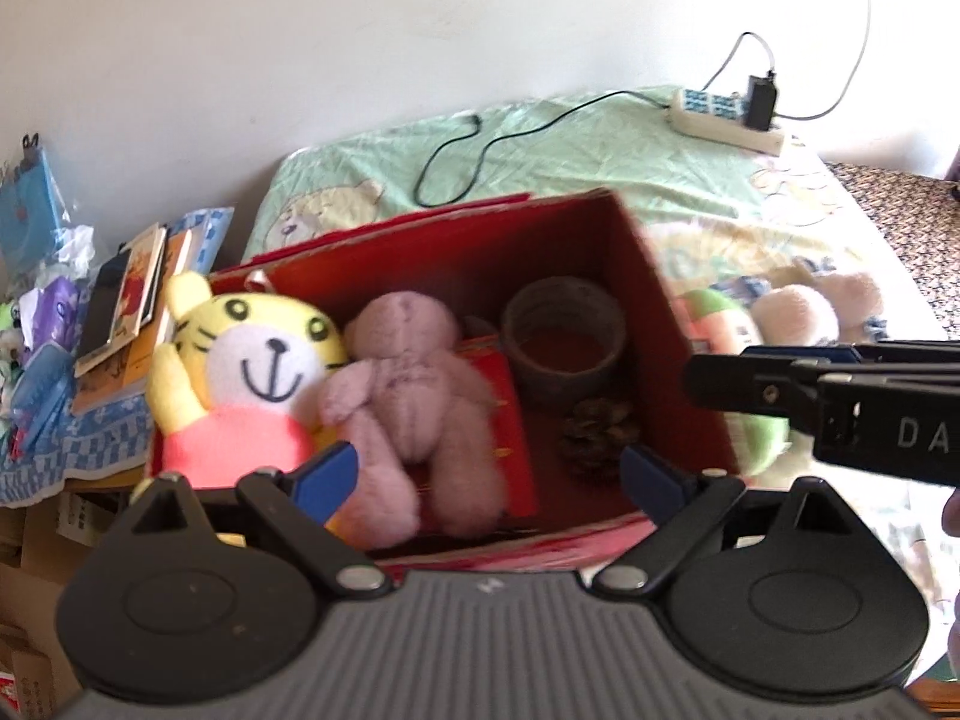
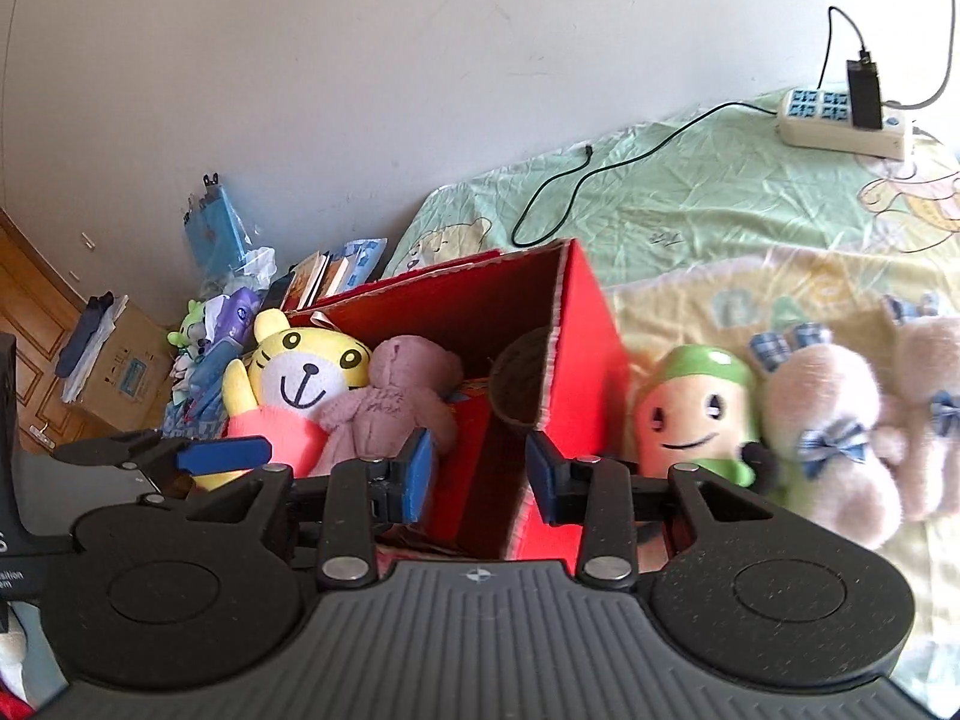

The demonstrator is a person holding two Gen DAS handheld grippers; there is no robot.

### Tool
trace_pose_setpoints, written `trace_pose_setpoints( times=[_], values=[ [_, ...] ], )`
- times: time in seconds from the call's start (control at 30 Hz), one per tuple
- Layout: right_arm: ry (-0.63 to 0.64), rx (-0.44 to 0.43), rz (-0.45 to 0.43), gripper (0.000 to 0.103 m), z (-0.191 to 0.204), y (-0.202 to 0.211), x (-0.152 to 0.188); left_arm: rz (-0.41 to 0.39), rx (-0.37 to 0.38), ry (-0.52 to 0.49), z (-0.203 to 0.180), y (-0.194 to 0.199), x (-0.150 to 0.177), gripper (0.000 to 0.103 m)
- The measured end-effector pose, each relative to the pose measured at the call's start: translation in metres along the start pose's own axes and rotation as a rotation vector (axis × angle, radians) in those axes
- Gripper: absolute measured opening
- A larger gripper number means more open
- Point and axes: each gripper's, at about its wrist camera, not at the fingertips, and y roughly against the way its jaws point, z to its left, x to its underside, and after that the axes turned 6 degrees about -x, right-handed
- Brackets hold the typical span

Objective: Organize objects
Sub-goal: 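Open both tools and withdraw toward the white bunnies on the bed, then grasp the white bunny with the blue plaid bow using both tools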

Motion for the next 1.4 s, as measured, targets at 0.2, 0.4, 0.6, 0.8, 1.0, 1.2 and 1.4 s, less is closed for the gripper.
trace_pose_setpoints(
  times=[0.2,0.4,0.6,0.8,1.0,1.2,1.4],
  values=[
    [0.025,0.019,-0.008,0.041,-0.017,0.034,0.010,-0.019,0.048,-0.034,-0.040,0.018,0.004,0.095],
    [-0.022,0.057,0.001,0.043,-0.053,0.060,0.022,-0.025,0.123,-0.083,-0.086,0.029,0.012,0.095],
    [-0.078,0.098,0.008,0.043,-0.089,0.079,0.034,-0.016,0.209,-0.122,-0.132,0.027,0.016,0.092],
    [-0.133,0.138,-0.009,0.043,-0.128,0.097,0.043,-0.037,0.319,-0.127,-0.171,0.017,0.013,0.092],
    [-0.211,0.176,-0.034,0.043,-0.168,0.110,0.045,-0.067,0.396,-0.140,-0.203,0.000,0.004,0.094],
    [-0.284,0.219,-0.069,0.042,-0.203,0.117,0.038,-0.051,0.444,-0.165,-0.230,-0.027,-0.010,0.095],
    [-0.359,0.209,-0.084,0.042,-0.236,0.115,0.028,-0.057,0.430,-0.160,-0.247,-0.051,-0.026,0.094]
  ],
)
